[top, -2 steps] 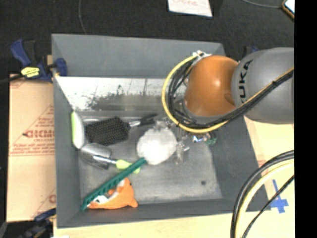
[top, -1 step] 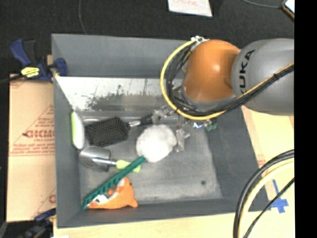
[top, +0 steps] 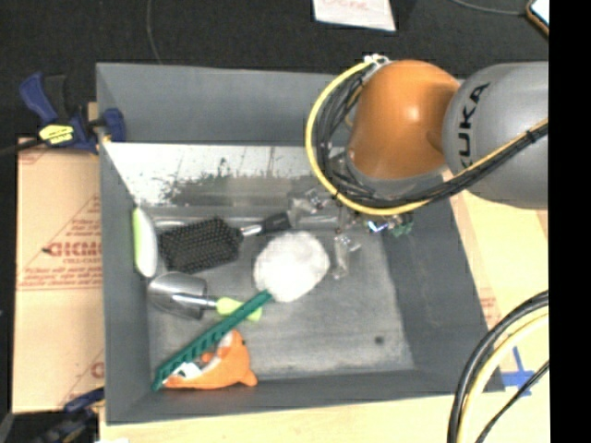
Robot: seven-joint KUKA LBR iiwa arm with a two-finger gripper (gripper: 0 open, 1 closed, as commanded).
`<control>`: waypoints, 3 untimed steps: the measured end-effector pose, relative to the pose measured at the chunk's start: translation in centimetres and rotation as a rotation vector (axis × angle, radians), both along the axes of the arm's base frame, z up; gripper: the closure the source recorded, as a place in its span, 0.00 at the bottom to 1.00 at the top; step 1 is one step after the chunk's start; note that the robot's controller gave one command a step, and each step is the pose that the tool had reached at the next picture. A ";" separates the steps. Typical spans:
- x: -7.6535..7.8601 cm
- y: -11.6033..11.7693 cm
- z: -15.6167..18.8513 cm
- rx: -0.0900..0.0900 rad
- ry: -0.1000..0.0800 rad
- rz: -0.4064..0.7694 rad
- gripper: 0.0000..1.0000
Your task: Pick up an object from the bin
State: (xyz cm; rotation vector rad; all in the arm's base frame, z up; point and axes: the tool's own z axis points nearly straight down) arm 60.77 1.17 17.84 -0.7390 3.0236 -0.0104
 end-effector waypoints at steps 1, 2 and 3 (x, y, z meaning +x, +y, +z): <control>2.8 6.8 1.5 -0.001 -0.008 0.059 0.00; 0.7 1.2 -3.7 -0.011 -0.009 0.212 0.00; -1.7 4.8 -4.6 -0.003 -0.019 0.232 1.00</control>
Offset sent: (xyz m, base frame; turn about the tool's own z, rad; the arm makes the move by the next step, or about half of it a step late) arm 0.0072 0.0157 -0.0353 -0.2171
